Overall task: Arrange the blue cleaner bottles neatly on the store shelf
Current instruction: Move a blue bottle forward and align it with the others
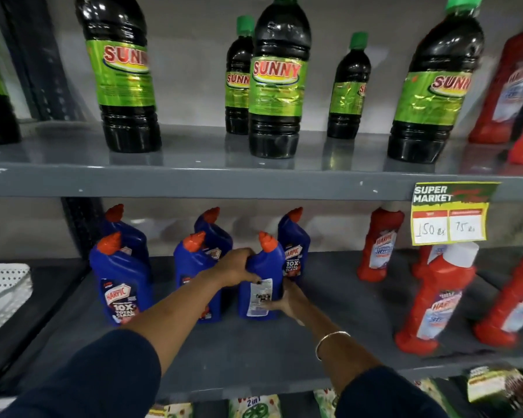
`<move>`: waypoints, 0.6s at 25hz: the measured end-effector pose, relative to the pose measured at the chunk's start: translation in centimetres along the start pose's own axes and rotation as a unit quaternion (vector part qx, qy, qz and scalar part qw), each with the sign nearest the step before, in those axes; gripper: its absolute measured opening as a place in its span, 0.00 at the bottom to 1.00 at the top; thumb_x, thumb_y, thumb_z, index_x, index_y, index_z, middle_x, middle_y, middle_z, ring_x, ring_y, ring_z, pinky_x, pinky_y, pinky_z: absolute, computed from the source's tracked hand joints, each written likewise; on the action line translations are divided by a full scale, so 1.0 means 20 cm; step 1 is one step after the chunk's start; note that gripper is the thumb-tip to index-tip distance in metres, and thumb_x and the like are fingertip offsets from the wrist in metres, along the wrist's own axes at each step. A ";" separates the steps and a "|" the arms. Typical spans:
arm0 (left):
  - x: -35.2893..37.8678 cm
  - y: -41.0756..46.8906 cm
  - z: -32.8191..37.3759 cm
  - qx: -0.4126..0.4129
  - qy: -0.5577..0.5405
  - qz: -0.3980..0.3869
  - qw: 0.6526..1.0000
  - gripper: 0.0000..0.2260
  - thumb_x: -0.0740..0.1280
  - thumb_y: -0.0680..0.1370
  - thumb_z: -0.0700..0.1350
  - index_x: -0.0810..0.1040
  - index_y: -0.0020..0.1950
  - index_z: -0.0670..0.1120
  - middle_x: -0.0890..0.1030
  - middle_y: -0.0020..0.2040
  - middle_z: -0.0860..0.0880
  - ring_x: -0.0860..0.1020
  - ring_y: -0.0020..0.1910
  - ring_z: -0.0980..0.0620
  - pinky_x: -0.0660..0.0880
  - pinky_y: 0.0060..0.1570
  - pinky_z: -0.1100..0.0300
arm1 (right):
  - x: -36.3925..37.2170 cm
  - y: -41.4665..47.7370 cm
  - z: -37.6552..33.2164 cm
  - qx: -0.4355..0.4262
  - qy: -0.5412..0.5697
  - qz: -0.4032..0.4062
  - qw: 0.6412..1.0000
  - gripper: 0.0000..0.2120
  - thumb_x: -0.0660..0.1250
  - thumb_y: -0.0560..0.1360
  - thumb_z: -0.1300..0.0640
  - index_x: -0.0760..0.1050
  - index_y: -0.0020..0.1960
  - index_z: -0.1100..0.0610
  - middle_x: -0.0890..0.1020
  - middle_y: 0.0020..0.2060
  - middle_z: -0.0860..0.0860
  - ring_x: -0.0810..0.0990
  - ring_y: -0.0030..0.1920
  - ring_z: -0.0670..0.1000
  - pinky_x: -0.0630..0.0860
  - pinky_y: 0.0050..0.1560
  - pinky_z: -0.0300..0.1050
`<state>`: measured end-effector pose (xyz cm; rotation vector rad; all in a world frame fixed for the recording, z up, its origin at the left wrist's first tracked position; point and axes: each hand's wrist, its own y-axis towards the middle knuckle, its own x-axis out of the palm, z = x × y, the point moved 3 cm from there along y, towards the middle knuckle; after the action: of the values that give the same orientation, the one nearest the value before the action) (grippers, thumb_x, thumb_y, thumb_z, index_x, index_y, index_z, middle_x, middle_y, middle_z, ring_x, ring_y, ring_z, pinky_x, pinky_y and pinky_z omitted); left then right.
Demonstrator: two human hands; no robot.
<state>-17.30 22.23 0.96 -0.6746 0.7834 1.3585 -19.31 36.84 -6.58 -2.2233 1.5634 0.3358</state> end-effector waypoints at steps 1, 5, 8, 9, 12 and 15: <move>0.03 0.02 -0.01 -0.017 0.008 -0.009 1.000 0.22 0.74 0.67 0.42 0.73 0.59 0.39 0.78 0.58 0.41 0.77 0.57 0.45 0.72 0.52 0.58 | -0.02 0.03 0.02 -0.006 -0.003 -0.009 1.000 0.26 0.69 0.71 0.66 0.66 0.67 0.66 0.74 0.65 0.63 0.74 0.64 0.60 0.78 0.42 0.28; 0.05 0.04 -0.01 -0.054 -0.015 0.027 0.998 0.19 0.75 0.66 0.44 0.75 0.53 0.42 0.80 0.53 0.44 0.76 0.44 0.53 0.69 0.37 0.71 | -0.10 0.10 0.04 -0.076 -0.057 -0.039 0.995 0.28 0.77 0.63 0.64 0.73 0.61 0.64 0.80 0.58 0.59 0.78 0.59 0.57 0.74 0.63 0.55; 0.03 0.03 0.04 -0.103 -0.012 0.108 0.989 0.15 0.76 0.65 0.47 0.75 0.43 0.42 0.80 0.45 0.42 0.77 0.41 0.48 0.69 0.34 0.64 | -0.13 0.13 0.00 -0.109 -0.016 -0.029 0.993 0.22 0.74 0.63 0.69 0.74 0.56 0.68 0.82 0.54 0.63 0.80 0.55 0.62 0.75 0.59 0.60; 0.01 0.03 0.06 -0.131 -0.008 0.143 0.981 0.15 0.76 0.64 0.49 0.73 0.38 0.43 0.78 0.41 0.43 0.76 0.39 0.47 0.68 0.32 0.60 | -0.13 0.12 -0.02 -0.121 0.016 -0.007 0.993 0.21 0.73 0.64 0.70 0.73 0.55 0.69 0.82 0.53 0.64 0.80 0.55 0.63 0.75 0.58 0.60; -0.05 0.01 0.14 -0.227 -0.019 0.221 0.948 0.18 0.74 0.64 0.54 0.67 0.32 0.45 0.75 0.35 0.47 0.73 0.33 0.49 0.65 0.27 0.59 | -0.06 0.05 -0.06 -0.162 0.068 0.014 0.984 0.26 0.75 0.64 0.65 0.73 0.60 0.59 0.82 0.54 0.54 0.80 0.57 0.54 0.77 0.58 0.48; -0.10 0.02 0.23 -0.265 -0.032 0.254 0.929 0.20 0.72 0.65 0.56 0.67 0.32 0.44 0.75 0.34 0.46 0.74 0.32 0.49 0.68 0.28 0.60 | 0.03 0.00 -0.11 -0.197 0.036 0.030 0.979 0.43 0.79 0.60 0.54 0.62 0.70 0.58 0.73 0.65 0.51 0.71 0.67 0.50 0.71 0.67 0.48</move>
<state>-17.36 24.79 5.36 -0.8739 0.5505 2.0985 -19.16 35.34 -4.96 -2.5074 1.7284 0.6379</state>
